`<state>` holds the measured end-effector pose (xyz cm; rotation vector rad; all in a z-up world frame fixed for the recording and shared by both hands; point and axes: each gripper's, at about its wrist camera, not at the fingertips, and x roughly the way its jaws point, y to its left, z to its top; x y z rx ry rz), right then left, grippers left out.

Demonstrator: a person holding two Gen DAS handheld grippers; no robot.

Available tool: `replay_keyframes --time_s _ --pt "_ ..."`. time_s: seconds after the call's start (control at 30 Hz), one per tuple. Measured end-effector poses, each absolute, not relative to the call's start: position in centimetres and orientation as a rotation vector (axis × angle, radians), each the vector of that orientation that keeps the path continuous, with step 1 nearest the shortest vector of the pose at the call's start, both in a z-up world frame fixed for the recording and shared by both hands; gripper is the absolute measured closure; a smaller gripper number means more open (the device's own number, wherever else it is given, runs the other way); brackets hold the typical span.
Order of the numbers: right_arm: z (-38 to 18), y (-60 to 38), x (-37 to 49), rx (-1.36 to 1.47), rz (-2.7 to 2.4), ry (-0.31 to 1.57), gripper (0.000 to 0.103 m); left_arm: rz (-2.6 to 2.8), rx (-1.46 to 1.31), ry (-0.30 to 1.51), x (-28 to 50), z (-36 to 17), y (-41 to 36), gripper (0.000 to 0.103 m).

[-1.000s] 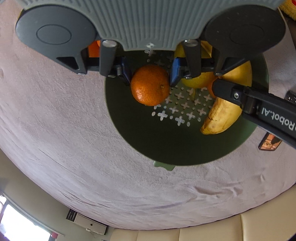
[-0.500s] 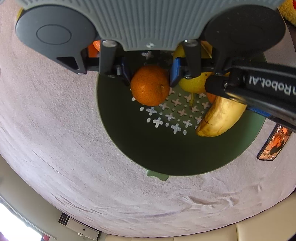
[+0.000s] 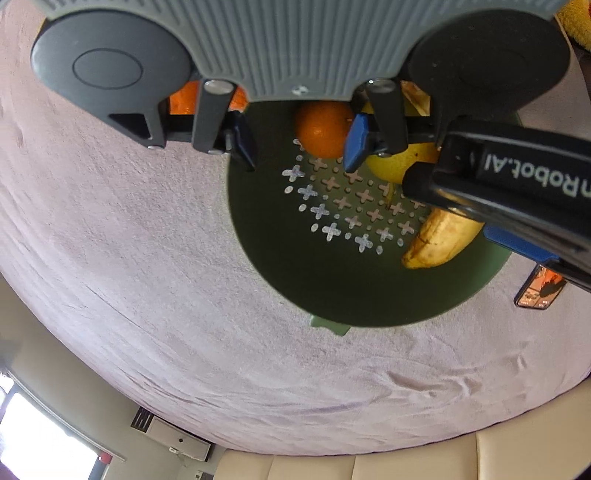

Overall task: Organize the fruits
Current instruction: 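Lower the banana into the colander and open the left tool while the right releases the tangerine, then move both tools back toward the tangerine and yellow-green apple on the bed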

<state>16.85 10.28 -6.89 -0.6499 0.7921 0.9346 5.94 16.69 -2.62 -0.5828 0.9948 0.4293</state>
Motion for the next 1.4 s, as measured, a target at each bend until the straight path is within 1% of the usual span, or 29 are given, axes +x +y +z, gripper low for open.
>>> replay_keyframes --time_s 0.1,0.13,0.17,0.33,0.47,0.73,1.07,1.3,1.4 --pt "-6.1 9.4 16.5 -0.621 0.936 0.773 0.051 0.414 -0.556 0.979 6.1 -2.2 16.3 0.018" --pt "-5.8 9.2 16.3 -0.611 0.937 0.767 0.048 0.41 -0.543 0.975 6.1 -2.0 16.0 0.018" --pt "-5.5 8.8 16.2 -0.603 0.931 0.759 0.042 0.408 -0.528 0.969 6.1 -1.9 15.8 0.018" --pt "-4.0 6.7 15.7 -0.566 0.889 0.728 0.041 0.373 -0.469 0.921 6.2 -0.8 14.5 0.018" --pt "-2.7 4.0 15.5 -0.513 0.822 0.731 0.037 0.303 -0.429 0.884 6.5 -0.2 12.9 0.018" --pt "-1.4 -1.1 15.1 -0.395 0.672 0.738 0.037 0.175 -0.364 0.856 7.2 0.2 9.3 0.018" --pt "-2.6 -7.8 14.3 -0.275 0.494 0.798 0.036 0.057 -0.322 0.852 7.6 -0.2 5.8 0.019" --pt "-4.1 -11.0 14.9 -0.198 0.433 0.833 0.037 -0.01 -0.279 0.865 8.0 -1.2 3.7 0.026" --pt "-4.5 -11.9 15.5 -0.168 0.422 0.84 0.037 -0.018 -0.239 0.854 8.4 -1.6 2.9 0.026"
